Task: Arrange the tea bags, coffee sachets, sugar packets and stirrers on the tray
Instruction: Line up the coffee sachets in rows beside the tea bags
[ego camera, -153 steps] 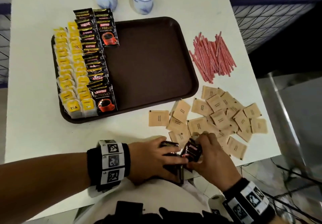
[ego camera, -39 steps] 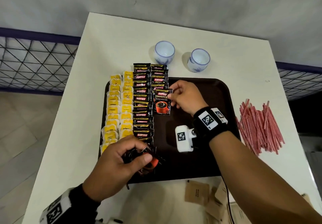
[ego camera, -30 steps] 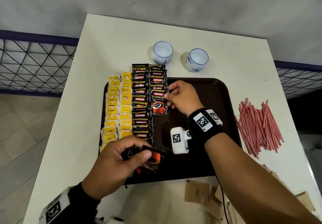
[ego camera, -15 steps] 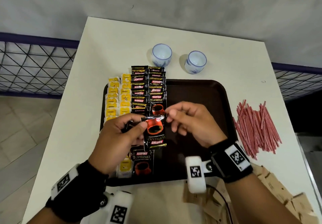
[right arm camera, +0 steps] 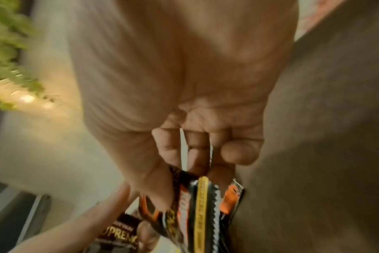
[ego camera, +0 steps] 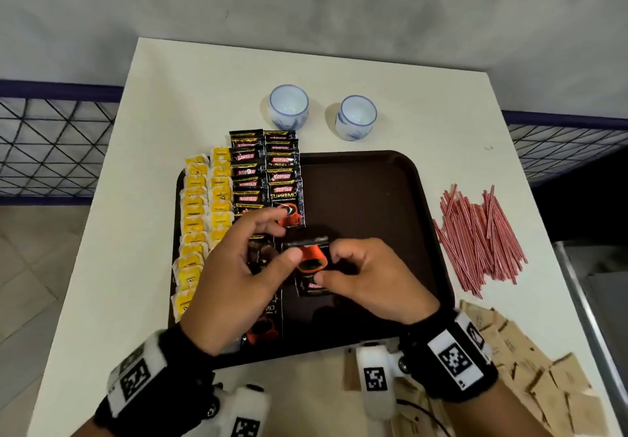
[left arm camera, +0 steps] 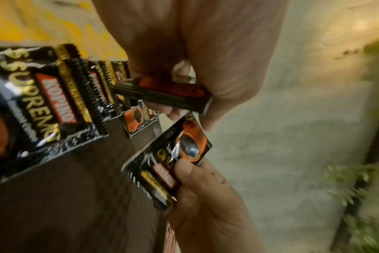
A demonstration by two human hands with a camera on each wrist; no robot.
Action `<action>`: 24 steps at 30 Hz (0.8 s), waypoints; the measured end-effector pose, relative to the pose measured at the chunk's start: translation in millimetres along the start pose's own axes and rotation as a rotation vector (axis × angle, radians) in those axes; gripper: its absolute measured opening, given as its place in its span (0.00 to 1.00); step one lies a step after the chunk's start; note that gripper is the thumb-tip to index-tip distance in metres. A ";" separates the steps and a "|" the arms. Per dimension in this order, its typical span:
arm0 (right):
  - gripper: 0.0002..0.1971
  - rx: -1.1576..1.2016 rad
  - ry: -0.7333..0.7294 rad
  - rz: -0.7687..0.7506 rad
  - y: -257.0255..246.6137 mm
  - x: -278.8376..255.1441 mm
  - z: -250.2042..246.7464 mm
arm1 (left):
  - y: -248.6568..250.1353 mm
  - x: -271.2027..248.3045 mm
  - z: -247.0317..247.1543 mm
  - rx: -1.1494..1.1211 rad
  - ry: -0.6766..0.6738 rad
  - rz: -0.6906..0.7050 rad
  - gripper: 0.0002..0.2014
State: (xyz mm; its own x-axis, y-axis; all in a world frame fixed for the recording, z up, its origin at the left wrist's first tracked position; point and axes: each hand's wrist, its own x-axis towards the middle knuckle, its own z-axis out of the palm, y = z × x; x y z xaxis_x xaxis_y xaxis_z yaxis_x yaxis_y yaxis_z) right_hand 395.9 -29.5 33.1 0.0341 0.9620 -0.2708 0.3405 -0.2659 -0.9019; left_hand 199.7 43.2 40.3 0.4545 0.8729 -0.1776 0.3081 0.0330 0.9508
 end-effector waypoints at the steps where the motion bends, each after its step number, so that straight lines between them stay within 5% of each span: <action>1: 0.09 -0.071 -0.048 -0.021 -4.2 -1.1 -2.7 | 1.4 -0.4 0.2 0.078 -0.040 0.063 0.20; 5: 0.05 -0.037 -0.008 -0.025 -11.9 -0.5 -9.9 | 1.5 -1.4 6.7 0.057 -0.038 0.054 0.09; 10: 0.06 0.311 0.234 0.069 -9.6 -2.0 -18.1 | 0.9 -3.1 9.6 -0.339 -0.004 -0.155 0.15; 15: 0.04 0.487 0.296 0.149 -19.4 -9.4 -35.9 | 0.5 -6.6 10.1 -0.242 -0.022 -0.158 0.09; 19: 0.08 -0.259 0.319 0.213 -24.3 -16.2 -80.2 | -4.8 -7.8 -0.5 -0.039 -0.006 -0.078 0.10; 24: 0.04 -0.363 -0.048 0.128 -56.3 -16.2 -56.0 | 8.9 -8.0 11.1 0.084 -0.149 0.140 0.15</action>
State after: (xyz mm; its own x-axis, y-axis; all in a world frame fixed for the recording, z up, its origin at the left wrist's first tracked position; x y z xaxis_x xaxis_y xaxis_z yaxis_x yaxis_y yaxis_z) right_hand 428.8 -26.6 107.1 0.0562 0.9163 -0.3966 0.6475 -0.3358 -0.6841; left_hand 208.1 31.1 47.4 0.6145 0.7841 -0.0870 0.2987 -0.1292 0.9456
